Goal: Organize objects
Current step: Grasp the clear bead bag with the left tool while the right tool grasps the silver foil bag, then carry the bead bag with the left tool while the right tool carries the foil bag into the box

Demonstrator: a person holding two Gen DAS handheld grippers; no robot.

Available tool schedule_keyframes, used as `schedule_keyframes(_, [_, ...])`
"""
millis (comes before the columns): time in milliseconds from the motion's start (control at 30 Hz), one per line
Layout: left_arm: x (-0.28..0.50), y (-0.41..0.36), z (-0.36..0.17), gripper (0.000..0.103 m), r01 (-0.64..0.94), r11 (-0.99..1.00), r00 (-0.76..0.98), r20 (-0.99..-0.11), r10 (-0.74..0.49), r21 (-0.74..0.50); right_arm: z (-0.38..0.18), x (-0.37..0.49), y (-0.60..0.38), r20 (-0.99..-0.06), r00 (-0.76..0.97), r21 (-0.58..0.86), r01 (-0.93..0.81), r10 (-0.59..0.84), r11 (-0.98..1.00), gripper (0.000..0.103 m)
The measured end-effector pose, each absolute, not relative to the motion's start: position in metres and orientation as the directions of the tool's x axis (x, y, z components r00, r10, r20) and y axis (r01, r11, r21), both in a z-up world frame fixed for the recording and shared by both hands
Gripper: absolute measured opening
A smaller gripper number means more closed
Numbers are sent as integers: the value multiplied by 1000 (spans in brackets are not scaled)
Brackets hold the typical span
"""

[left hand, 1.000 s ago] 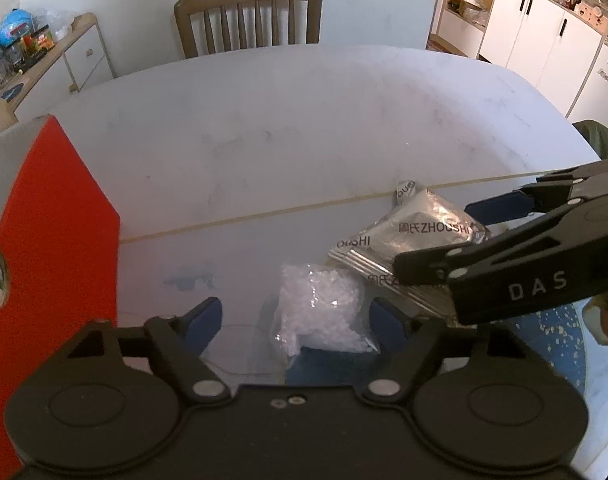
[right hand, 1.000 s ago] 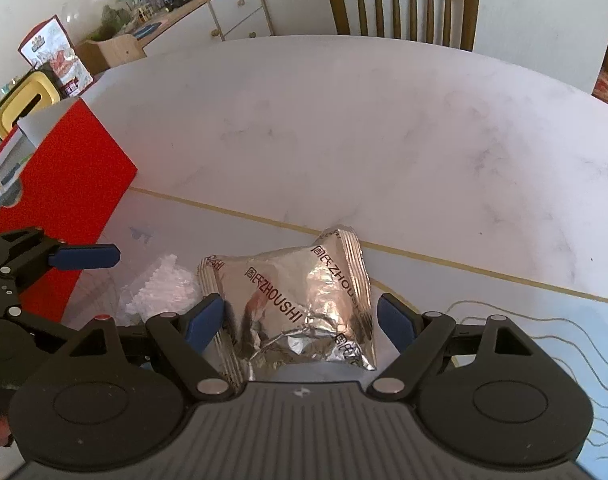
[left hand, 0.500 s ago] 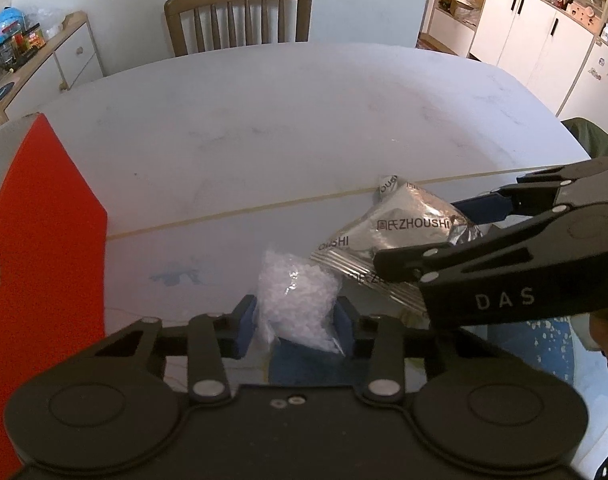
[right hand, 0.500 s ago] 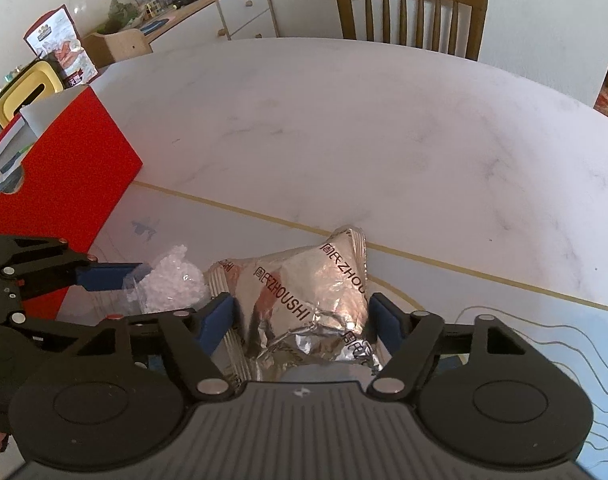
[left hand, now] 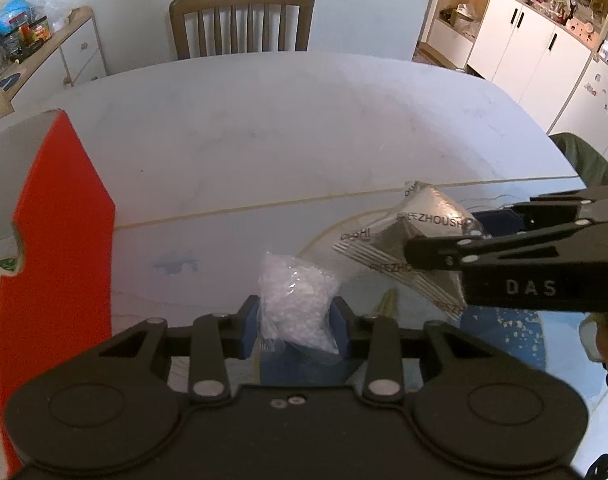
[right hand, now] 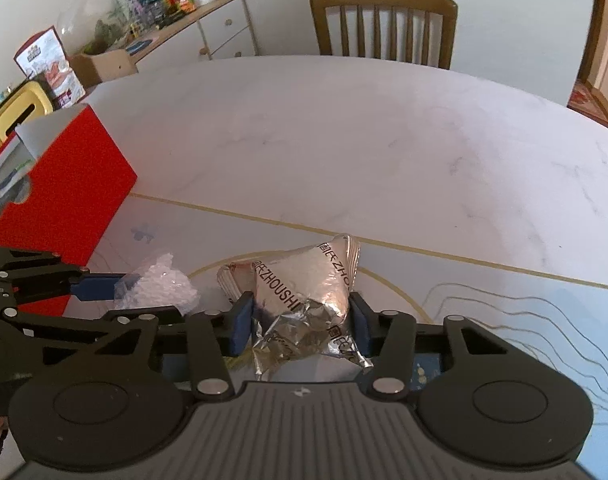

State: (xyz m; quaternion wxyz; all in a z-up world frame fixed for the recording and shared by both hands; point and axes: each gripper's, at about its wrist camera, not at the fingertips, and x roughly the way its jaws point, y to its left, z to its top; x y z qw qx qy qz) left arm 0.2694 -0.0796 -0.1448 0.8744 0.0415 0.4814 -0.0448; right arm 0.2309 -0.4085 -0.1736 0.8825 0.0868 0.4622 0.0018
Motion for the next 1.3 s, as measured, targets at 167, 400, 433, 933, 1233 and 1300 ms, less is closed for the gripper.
schedule_keyframes(167, [263,-76,-128,36,99,995,528,-846,-72,-23,-155,217,-406,-802,592,146,67,78,987,49])
schedule_keyframes(400, [244,-75,-104,36,101,994,562,-822,-91,-41,-125,195,-401,-763,641,151,50,84,987,49])
schedule_keyframes(433, [241,-75,-99,36,101,994,569,-817,-93,-43,-120,192,-400,-756,649,150,48,83,988,49])
schedule_keyframes(933, [205,-50,-42,36,75,994,619,-777,-113,-84,-63,161,-371,-698,709,182,33,105,983,49])
schedule_keyframes(1233, [189,0,-17,36,30,996,650,-755,-84,-85,-45,165,-325,-675,723,187,-29,150,982,49])
schedule_keyframes(1300, [187,12,-13,36,15,997,657,-751,-68,-77,-42,168,-313,-672,723,185,-45,160,982,49])
